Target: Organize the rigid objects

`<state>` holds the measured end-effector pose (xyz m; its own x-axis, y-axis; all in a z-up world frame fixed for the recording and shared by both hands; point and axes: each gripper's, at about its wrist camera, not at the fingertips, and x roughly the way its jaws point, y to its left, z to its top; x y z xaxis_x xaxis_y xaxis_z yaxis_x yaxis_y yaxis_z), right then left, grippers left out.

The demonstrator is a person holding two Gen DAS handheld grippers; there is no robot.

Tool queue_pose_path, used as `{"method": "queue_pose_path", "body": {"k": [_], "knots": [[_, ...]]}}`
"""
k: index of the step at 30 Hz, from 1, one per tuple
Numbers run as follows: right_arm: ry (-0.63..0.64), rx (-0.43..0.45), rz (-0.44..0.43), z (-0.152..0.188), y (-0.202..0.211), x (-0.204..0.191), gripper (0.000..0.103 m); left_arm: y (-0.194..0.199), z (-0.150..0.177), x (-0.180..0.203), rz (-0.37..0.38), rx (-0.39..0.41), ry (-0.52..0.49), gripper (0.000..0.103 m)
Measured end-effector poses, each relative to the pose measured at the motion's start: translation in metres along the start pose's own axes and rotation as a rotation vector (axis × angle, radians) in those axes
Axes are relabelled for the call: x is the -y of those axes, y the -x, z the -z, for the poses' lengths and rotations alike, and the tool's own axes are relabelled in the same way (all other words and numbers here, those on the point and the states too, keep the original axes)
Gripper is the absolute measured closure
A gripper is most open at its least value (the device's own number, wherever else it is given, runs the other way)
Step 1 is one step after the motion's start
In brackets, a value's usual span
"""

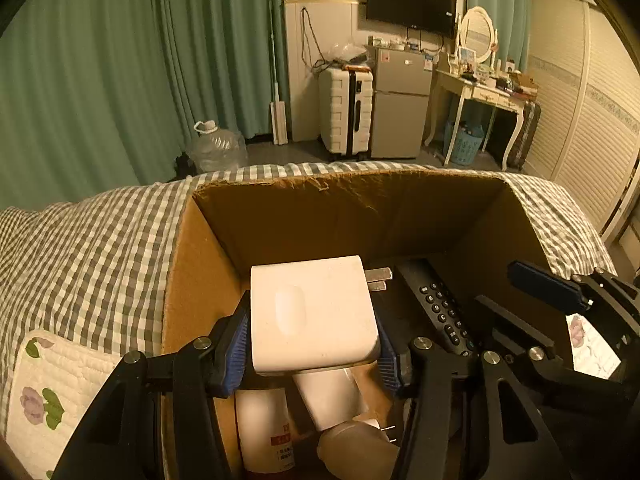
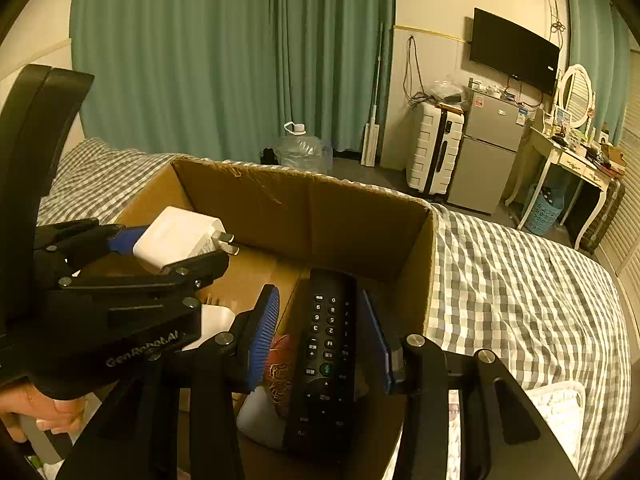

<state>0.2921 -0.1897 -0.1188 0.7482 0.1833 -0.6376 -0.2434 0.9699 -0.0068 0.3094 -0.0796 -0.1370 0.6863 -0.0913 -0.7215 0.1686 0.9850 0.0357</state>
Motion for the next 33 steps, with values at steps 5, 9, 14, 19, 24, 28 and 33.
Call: {"method": "queue_pose_path", "body": {"k": [5,9,14,19,24,28,33], "knots": [[-0.006,0.023,0.01,-0.007,0.017,-0.002,0.061,0.012,-0.015,-0.01,0.027,0.026,0.06,0.047],[-0.005,0.057,0.024,-0.015,0.036,-0.003,0.061,0.036,-0.024,-0.019,0.009,0.073,0.09,0.047],[-0.001,0.122,0.038,-0.033,0.077,-0.006,0.061,0.08,-0.042,-0.034,-0.003,0.153,0.12,0.047],[0.007,0.201,0.051,-0.051,0.127,-0.014,0.061,0.14,-0.054,-0.037,0.009,0.248,0.125,0.047],[0.021,0.286,0.06,-0.066,0.191,-0.028,0.054,0.2,-0.057,-0.034,0.009,0.334,0.116,0.047],[0.048,0.335,0.073,-0.07,0.235,-0.041,0.053,0.245,-0.052,-0.032,-0.003,0.4,0.103,0.045],[0.05,0.402,0.088,-0.07,0.287,-0.054,0.041,0.289,-0.044,-0.025,-0.004,0.463,0.078,0.044]]}}
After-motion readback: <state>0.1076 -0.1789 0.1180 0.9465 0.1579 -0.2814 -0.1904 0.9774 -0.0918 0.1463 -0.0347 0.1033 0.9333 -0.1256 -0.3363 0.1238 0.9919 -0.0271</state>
